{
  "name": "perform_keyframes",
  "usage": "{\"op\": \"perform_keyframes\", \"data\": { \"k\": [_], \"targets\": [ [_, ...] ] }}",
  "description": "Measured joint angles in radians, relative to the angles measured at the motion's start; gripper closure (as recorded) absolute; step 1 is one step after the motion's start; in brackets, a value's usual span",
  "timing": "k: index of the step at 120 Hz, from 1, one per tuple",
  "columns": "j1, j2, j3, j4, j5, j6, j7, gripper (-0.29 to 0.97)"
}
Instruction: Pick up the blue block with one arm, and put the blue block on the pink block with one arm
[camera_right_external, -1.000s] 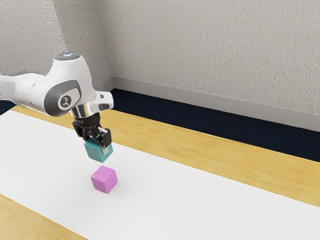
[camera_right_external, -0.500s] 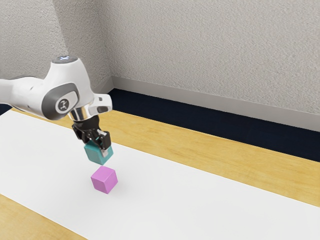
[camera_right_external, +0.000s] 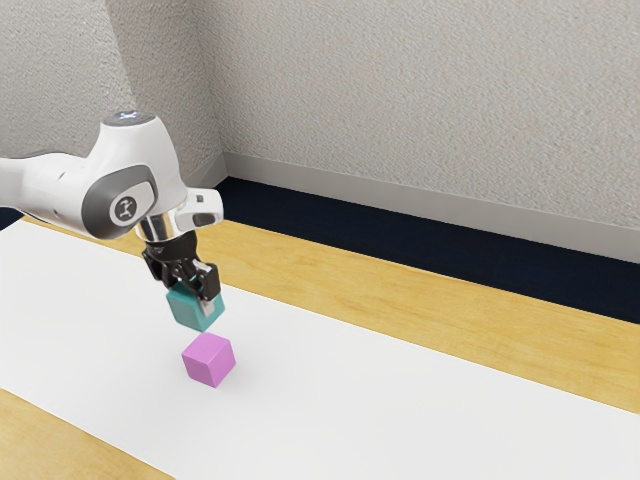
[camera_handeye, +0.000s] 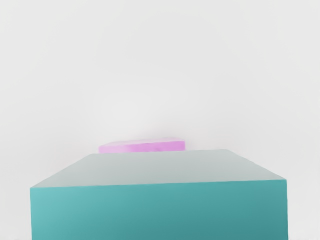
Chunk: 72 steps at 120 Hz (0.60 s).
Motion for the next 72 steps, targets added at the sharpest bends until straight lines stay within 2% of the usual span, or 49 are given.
{"op": "perform_keyframes", "data": {
  "k": [72],
  "targets": [
    [0.001,0.002,0.01,0.002,-0.004,-0.012,0.007,0.3]
  ]
}}
